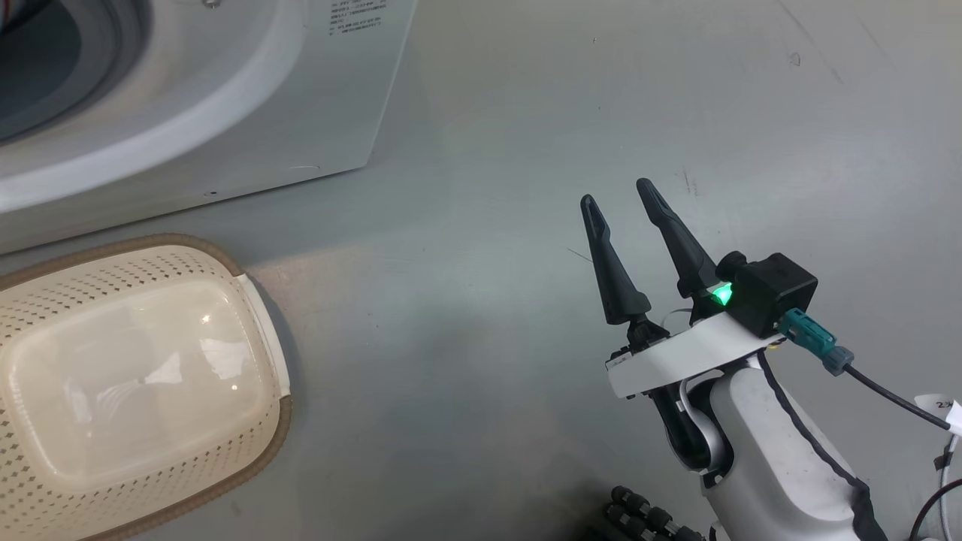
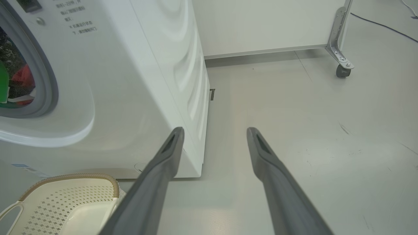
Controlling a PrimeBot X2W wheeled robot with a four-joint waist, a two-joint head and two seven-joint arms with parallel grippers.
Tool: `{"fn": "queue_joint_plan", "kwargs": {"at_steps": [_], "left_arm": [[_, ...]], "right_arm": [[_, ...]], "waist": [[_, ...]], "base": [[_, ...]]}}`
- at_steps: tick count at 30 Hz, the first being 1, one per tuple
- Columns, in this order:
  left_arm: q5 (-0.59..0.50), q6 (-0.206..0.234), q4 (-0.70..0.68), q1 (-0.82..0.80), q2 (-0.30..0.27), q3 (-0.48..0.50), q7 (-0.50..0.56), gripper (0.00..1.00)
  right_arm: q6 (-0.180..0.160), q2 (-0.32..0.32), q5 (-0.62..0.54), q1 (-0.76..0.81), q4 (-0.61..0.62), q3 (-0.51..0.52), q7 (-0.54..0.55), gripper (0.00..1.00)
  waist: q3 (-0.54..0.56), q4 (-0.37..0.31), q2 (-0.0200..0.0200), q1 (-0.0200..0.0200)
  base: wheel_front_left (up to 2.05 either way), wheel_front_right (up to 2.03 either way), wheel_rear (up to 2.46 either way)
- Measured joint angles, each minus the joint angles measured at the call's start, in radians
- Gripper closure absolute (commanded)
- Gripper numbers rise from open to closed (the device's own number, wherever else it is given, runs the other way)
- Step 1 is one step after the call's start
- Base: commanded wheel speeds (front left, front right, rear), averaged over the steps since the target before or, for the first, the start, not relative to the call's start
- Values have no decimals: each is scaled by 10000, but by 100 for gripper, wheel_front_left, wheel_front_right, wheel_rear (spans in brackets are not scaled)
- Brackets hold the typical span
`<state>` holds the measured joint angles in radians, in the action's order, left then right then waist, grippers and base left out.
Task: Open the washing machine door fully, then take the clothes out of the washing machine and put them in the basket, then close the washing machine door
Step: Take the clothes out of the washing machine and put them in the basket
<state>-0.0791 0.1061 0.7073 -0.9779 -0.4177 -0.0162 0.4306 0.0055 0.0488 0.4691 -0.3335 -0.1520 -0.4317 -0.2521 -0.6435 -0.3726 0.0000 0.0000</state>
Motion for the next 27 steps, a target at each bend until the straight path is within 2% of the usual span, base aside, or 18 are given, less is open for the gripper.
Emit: {"fn": "queue_joint_plan", "kwargs": {"at_steps": [2, 4, 5, 14, 27], "left_arm": [[0, 0, 79, -60, 2, 46, 8, 38], [2, 2, 146, -105, 6, 65, 6, 85], [2, 4, 184, -121, 13, 65, -2, 100], [2, 31, 642, -140, 221, 61, -372, 100], [393, 42, 938, 287, 911, 148, -1985, 100]], "right_arm": [[-6, 0, 0, -52, 0, -2, 0, 0], [-6, 0, 0, -66, 0, -12, 0, 0], [-8, 0, 0, -66, -2, -23, 0, 0], [-10, 0, -2, -67, -94, -59, 0, 0], [-10, 0, -343, -65, -366, 188, 0, 0]], "waist": [[-6, 6, 0, 0], [-9, 10, 0, 0], [-8, 13, 0, 0], [178, 76, 0, 0], [866, 341, 0, 0]], "base": [[0, 0, 0], [0, 0, 0], [0, 0, 0], [0, 0, 0], [0, 0, 0]]}}
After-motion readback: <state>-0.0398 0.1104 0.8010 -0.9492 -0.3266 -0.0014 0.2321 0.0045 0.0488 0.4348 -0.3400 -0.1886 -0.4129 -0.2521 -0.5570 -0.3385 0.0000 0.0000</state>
